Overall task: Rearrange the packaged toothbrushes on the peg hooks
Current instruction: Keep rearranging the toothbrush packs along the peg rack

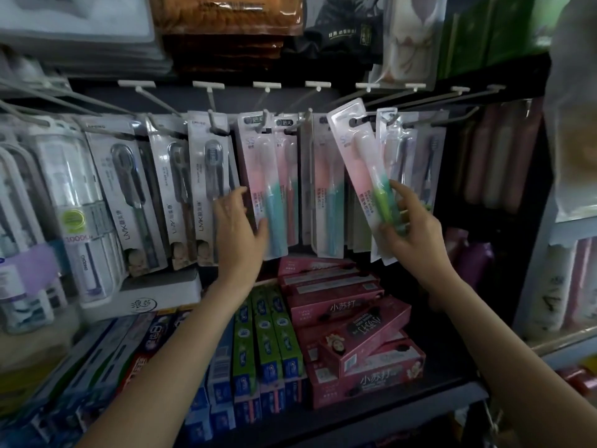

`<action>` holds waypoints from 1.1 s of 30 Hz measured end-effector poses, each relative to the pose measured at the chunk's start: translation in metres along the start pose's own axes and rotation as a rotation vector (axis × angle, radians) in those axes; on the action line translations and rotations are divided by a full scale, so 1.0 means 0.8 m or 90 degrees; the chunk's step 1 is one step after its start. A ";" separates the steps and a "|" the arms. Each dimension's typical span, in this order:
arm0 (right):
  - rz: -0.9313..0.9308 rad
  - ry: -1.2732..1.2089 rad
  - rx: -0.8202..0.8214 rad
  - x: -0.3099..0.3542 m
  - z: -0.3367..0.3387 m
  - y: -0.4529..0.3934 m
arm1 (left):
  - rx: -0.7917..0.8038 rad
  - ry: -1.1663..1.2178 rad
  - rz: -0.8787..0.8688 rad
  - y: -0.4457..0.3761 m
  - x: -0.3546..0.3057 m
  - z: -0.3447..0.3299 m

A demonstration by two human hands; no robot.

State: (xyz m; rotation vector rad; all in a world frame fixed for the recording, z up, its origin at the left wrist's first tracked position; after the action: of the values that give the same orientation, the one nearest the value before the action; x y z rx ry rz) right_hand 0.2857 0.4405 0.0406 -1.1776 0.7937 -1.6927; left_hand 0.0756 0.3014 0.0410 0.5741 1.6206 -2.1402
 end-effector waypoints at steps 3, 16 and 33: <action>0.003 -0.006 -0.008 -0.005 0.003 0.005 | -0.037 0.012 -0.114 0.020 -0.020 -0.014; 0.026 0.015 0.008 -0.017 0.022 0.003 | 0.267 0.170 0.211 -0.011 -0.055 -0.118; 0.023 -0.006 0.029 -0.010 0.004 0.001 | 0.196 0.076 0.061 0.058 0.014 -0.035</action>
State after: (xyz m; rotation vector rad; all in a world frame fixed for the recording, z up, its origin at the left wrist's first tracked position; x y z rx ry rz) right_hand 0.2898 0.4473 0.0384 -1.1337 0.7629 -1.6650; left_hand 0.0935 0.3159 -0.0094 0.8701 1.2980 -2.3370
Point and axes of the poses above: each hand's wrist, its own y-axis away from the middle knuckle, its own z-axis out of the back of the hand, x = y × z, the point moved 3 cm from there along -y, towards the middle knuckle, and after that the axes turned 4 degrees about z, right-handed, at the moved point
